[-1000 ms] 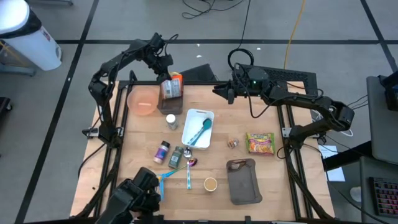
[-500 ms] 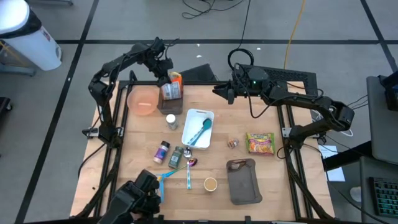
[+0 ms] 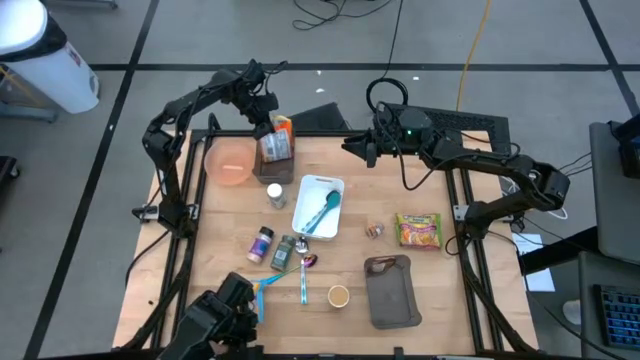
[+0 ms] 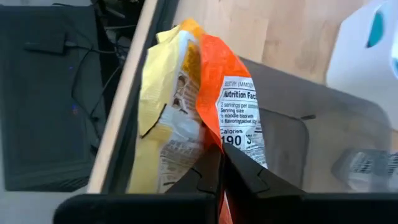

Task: Pick & Place Food Item
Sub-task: Put the orange noodle pack into the top black bin

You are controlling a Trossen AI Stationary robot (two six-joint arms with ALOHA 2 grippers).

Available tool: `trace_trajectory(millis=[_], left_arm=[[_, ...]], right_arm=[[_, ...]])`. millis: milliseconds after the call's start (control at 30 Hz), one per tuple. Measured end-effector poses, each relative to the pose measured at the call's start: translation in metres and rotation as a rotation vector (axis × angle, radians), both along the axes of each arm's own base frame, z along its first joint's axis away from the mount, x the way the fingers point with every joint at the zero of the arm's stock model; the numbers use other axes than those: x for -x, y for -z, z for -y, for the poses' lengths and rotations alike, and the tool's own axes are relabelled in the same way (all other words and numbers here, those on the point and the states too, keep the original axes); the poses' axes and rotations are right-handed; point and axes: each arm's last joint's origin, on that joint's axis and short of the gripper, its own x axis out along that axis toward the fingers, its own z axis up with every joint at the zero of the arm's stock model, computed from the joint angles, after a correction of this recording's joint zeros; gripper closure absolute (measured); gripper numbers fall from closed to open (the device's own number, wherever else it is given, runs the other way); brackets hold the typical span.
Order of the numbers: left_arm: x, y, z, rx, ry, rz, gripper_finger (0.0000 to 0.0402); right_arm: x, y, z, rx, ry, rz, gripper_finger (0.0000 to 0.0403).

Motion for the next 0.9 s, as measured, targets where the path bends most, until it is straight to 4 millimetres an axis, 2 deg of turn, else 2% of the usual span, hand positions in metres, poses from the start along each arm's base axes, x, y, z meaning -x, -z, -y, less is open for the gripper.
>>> trace_trajectory(millis=[600, 700, 900], left_arm=[[-0.001, -0.017, 0.005, -0.048, 0.014, 0.04, 0.0378], [0.0, -0.02, 0.006, -0.053, 0.007, 0.044, 0.0362], [0.002, -0.029, 0.009, -0.078, -0.035, 0.027, 0.0298]], right_arm=[[0.0, 0.003, 0.0, 0.0, -0.002, -0.033, 0.0237], [0.0, 0.003, 0.0, 0.0, -0.002, -0.033, 0.0237], [0.0, 0.003, 0.0, 0.0, -0.002, -0.033, 0.0237]])
